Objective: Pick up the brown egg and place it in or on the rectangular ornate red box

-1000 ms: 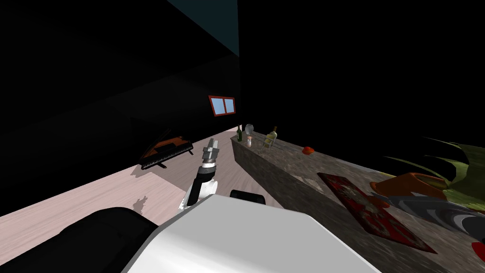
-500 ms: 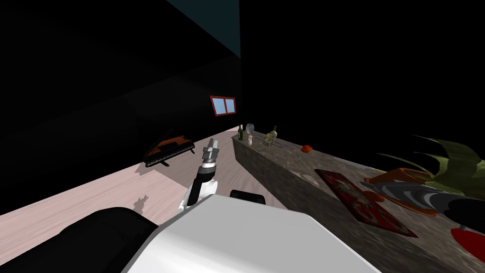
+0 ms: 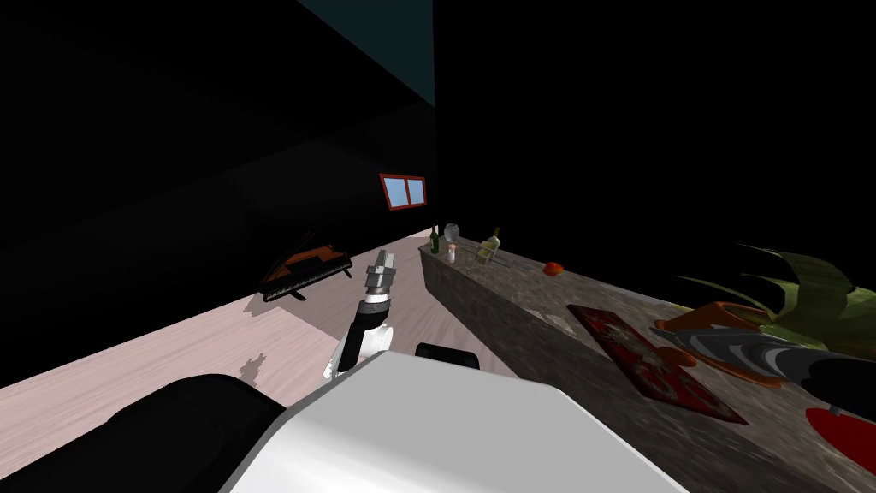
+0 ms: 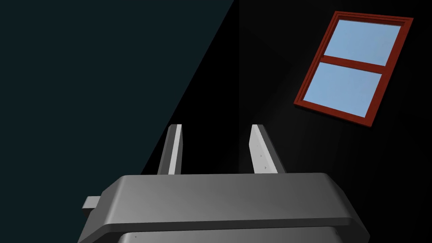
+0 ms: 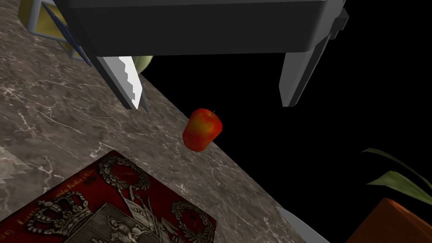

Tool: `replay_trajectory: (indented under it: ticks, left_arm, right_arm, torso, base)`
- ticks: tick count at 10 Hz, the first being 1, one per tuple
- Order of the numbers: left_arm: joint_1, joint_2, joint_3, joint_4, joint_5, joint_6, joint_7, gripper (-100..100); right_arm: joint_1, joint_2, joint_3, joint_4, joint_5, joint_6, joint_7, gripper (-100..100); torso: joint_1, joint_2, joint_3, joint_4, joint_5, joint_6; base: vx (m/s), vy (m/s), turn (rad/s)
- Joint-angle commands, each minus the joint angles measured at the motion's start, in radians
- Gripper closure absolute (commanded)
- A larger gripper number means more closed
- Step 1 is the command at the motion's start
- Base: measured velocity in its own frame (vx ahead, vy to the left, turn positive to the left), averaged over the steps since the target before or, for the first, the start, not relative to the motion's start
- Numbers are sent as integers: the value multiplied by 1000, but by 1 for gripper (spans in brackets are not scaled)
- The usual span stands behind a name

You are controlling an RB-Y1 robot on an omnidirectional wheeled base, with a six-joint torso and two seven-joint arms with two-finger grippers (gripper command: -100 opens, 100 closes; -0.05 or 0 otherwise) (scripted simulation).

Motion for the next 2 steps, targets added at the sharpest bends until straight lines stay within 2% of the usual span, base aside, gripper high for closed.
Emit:
replay_trajectory:
  ticks: [1, 2]
  left_arm:
    - [0, 0, 0, 0, 0, 0, 0, 0]
    - [0, 0, 0, 0, 0, 0, 0, 0]
  right_arm:
    - [0, 0, 0, 0, 0, 0, 0, 0]
    - [0, 0, 0, 0, 0, 0, 0, 0]
  torso:
    - [0, 0, 0, 0, 0, 0]
    - [0, 0, 0, 0, 0, 0]
  base:
    - [0, 0, 0]
    - [0, 0, 0]
